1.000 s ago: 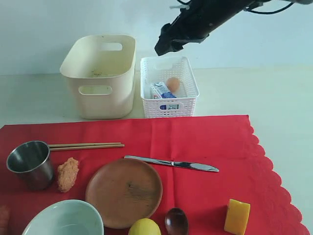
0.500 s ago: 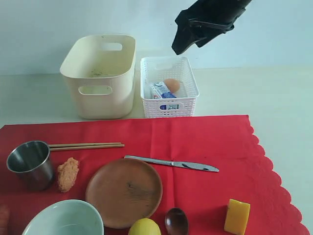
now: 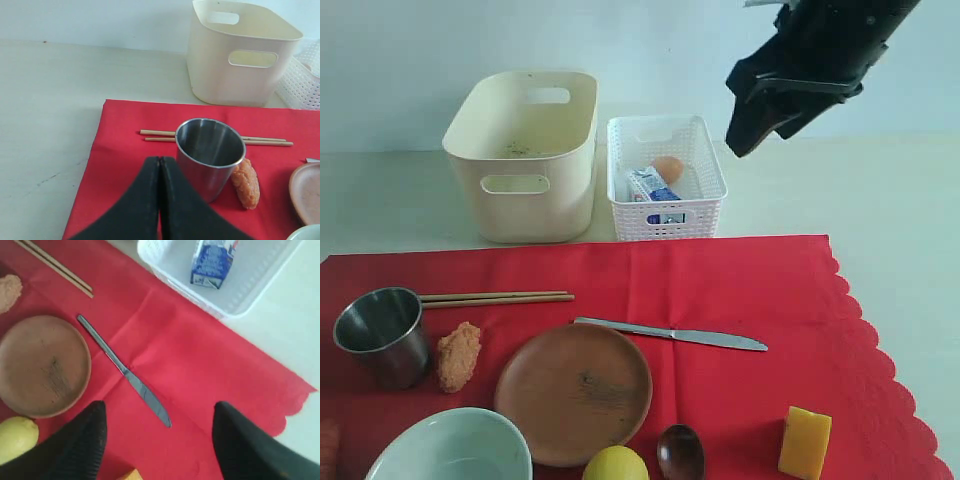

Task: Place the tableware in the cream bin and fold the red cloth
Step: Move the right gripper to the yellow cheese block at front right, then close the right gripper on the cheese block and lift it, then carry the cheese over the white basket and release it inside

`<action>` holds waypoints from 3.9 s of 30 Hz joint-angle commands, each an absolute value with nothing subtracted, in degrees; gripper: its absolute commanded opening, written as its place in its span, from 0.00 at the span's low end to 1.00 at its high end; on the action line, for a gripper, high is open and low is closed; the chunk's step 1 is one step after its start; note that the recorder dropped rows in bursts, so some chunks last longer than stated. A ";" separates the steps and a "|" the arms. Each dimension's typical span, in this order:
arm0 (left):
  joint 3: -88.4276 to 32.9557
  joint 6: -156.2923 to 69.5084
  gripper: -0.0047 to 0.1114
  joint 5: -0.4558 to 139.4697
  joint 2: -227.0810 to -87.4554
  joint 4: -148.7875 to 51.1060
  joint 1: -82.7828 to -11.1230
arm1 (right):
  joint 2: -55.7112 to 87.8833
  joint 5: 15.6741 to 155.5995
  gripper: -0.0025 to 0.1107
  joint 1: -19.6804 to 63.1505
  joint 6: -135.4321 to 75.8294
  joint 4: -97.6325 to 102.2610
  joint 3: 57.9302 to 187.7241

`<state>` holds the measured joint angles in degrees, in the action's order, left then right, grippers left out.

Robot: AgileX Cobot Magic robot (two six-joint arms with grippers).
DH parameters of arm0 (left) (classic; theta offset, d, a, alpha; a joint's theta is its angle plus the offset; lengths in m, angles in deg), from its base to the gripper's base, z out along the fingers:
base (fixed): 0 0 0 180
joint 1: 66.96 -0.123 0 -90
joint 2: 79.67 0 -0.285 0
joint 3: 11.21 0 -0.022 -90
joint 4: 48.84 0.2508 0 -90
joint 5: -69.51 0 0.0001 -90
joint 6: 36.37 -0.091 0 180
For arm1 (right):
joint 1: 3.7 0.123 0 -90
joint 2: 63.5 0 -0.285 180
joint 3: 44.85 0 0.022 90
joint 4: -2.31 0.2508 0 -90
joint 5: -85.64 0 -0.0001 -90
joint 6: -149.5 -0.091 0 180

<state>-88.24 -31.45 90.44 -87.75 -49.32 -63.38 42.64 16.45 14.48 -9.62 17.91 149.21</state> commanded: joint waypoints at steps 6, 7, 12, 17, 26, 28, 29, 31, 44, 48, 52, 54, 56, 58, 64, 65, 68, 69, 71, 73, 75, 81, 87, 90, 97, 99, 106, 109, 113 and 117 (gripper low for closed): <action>-88.43 -31.56 0.04 89.94 -87.46 -49.41 -63.58 | 31.44 17.32 0.54 14.32 -12.80 15.33 136.09; -88.43 -31.56 0.04 89.94 -87.46 -49.41 -63.58 | 30.39 17.18 0.54 14.32 -13.08 15.33 134.51; -88.43 -31.56 0.04 89.94 -87.46 -49.41 -63.58 | 25.85 17.08 0.54 14.32 -14.38 15.33 128.16; -88.43 -31.56 0.04 89.94 -87.46 -49.41 -63.58 | 22.53 16.95 0.54 14.32 -16.11 15.33 121.31; -88.43 -31.56 0.04 89.94 -87.46 -49.41 -63.58 | 21.44 17.05 0.54 14.65 -18.55 15.33 111.92; -88.43 -31.56 0.04 89.94 -87.46 -49.41 -63.58 | 21.44 17.05 0.54 16.02 -19.39 14.12 110.72; -88.43 -31.56 0.04 89.94 -87.46 -49.41 -63.58 | 21.44 17.05 0.54 16.73 -19.94 13.26 110.28; -88.43 -31.56 0.04 89.94 -87.46 -49.41 -63.58 | 21.44 17.05 0.54 18.39 -20.72 11.54 109.71; -88.43 -31.56 0.04 89.94 -87.46 -49.41 -63.58 | 26.24 22.62 0.61 18.99 -31.01 17.04 109.71; -88.43 -31.56 0.04 89.94 -87.46 -49.41 -63.58 | 29.13 22.62 0.73 19.57 -35.62 14.73 109.71; -88.43 -31.56 0.04 89.94 -87.46 -49.41 -63.58 | 31.38 23.05 0.73 26.04 -42.47 9.52 109.71; -88.43 -31.56 0.04 89.94 -87.46 -49.41 -63.58 | 32.46 23.81 0.73 28.29 -46.71 7.06 109.71; -88.43 -31.56 0.04 89.94 -87.46 -49.41 -63.58 | 33.55 25.36 0.73 29.45 -49.07 6.92 109.48; -88.43 -31.56 0.04 89.94 -87.46 -49.41 -63.58 | 34.35 29.35 0.73 29.67 -51.38 6.92 107.99; -88.43 -31.56 0.04 89.94 -87.46 -49.41 -63.58 | 38.12 39.21 0.73 29.67 -51.80 9.66 104.23; -88.43 -31.56 0.04 89.94 -87.46 -49.41 -63.58 | 39.11 40.08 0.73 29.67 -51.80 9.76 103.68; -88.43 -31.56 0.04 89.94 -87.46 -49.41 -63.58 | 41.30 40.98 0.72 29.67 -51.57 9.92 102.90; -88.43 -31.56 0.04 89.94 -87.46 -49.41 -63.58 | 41.98 41.51 0.70 29.67 -51.41 9.92 102.90; -88.43 -31.56 0.04 89.94 -87.46 -49.41 -63.58 | 42.38 43.40 0.58 29.67 -51.41 9.92 102.90; -88.43 -31.56 0.04 89.94 -87.46 -49.41 -63.58 | 42.38 44.76 0.45 29.67 -51.65 9.92 102.90; -88.43 -31.56 0.04 89.94 -87.46 -49.41 -63.58 | 42.38 44.76 0.37 29.67 -51.65 9.92 102.90; -88.43 -31.56 0.04 89.94 -87.46 -49.41 -63.58 | 42.38 44.76 0.06 29.67 -51.19 7.32 102.90; -88.43 -31.56 0.04 89.94 -87.46 -49.41 -63.58 | 41.77 44.43 0.02 29.67 -50.50 3.44 102.90; -88.43 -31.56 0.04 89.94 -87.46 -49.41 -63.58 | 40.38 43.92 0.02 29.67 -47.46 3.46 102.90; -88.43 -31.56 0.04 89.94 -87.46 -49.41 -63.58 | 34.86 43.56 0.02 29.67 -41.93 3.46 103.03; -88.43 -31.56 0.04 89.94 -87.46 -49.41 -63.58 | 33.23 43.31 0.02 29.67 -40.46 3.46 103.42; -88.43 -31.56 0.04 89.94 -87.46 -49.41 -63.58 | 30.61 39.55 0.02 29.67 -36.47 3.46 109.53; -88.43 -31.56 0.04 89.94 -87.46 -49.41 -63.58 | 30.61 38.57 0.02 29.67 -35.04 3.46 113.77; -88.43 -31.56 0.04 89.94 -87.46 -49.41 -63.58 | 30.61 38.56 0.02 29.67 -34.02 3.46 118.79; -88.43 -31.56 0.04 89.94 -87.46 -49.41 -63.58 | 30.83 38.32 0.02 27.71 -31.71 5.25 124.11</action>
